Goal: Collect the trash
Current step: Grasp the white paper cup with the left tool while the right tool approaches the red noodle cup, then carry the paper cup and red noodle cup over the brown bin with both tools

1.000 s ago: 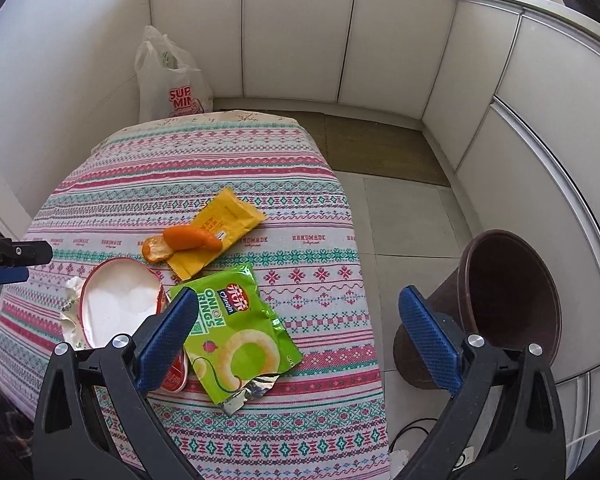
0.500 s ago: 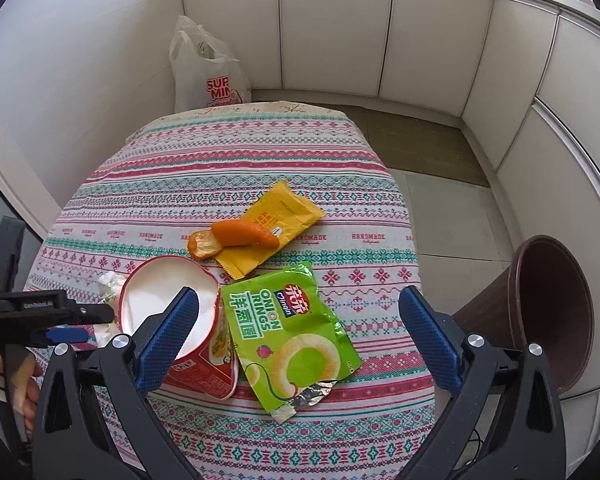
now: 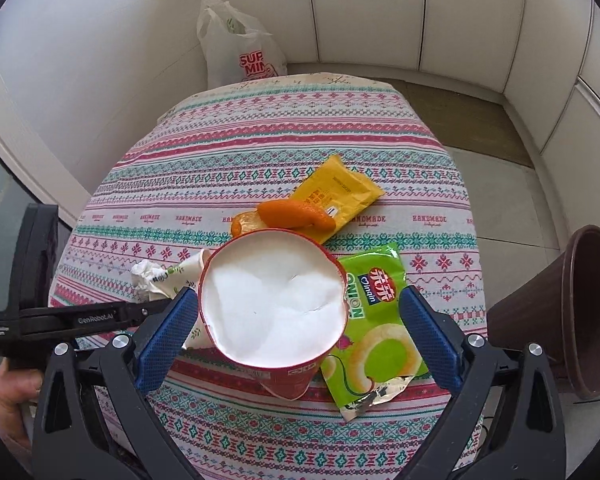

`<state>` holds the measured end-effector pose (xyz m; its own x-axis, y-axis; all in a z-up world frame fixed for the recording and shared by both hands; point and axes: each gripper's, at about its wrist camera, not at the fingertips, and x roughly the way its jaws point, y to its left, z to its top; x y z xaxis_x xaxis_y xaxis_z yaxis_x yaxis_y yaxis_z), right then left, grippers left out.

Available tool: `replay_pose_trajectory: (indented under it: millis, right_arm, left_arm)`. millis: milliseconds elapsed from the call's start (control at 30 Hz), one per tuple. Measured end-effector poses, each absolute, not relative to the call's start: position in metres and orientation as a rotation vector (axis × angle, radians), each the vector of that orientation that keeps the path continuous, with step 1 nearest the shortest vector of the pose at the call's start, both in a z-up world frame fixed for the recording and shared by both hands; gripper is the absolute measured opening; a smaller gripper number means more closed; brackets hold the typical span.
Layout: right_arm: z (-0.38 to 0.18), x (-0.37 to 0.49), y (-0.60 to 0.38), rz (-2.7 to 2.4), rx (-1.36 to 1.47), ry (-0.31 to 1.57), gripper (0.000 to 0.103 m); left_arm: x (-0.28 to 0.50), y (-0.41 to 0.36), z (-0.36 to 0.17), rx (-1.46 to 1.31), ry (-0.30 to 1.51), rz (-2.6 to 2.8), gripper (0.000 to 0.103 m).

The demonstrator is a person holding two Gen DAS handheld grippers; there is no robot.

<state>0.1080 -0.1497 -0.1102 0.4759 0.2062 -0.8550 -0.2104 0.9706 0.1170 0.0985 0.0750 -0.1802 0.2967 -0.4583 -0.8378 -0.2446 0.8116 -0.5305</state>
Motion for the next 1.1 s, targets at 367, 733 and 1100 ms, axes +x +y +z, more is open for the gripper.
replay_pose_trajectory:
  millis: [367,733,1100]
  right_arm:
    - [-0.129,0.108,-0.131,0.324,-0.052,1.094,0.096]
    - [-0.145,0.105,-0.097,0.347,-0.184,1.105,0.096]
    - [-0.143,0.112,-0.100,0.289,-0.158,1.077,0.088]
  left_arm:
    - [0.093,0.111,-0.103,-0.651,1.047,-0.147,0.027]
    - [0.095,0.127,-0.092,-0.682,0.991,-0.126,0.027]
    - [0.095,0.119,-0.091,-0.646,0.979,-0.120,0.027]
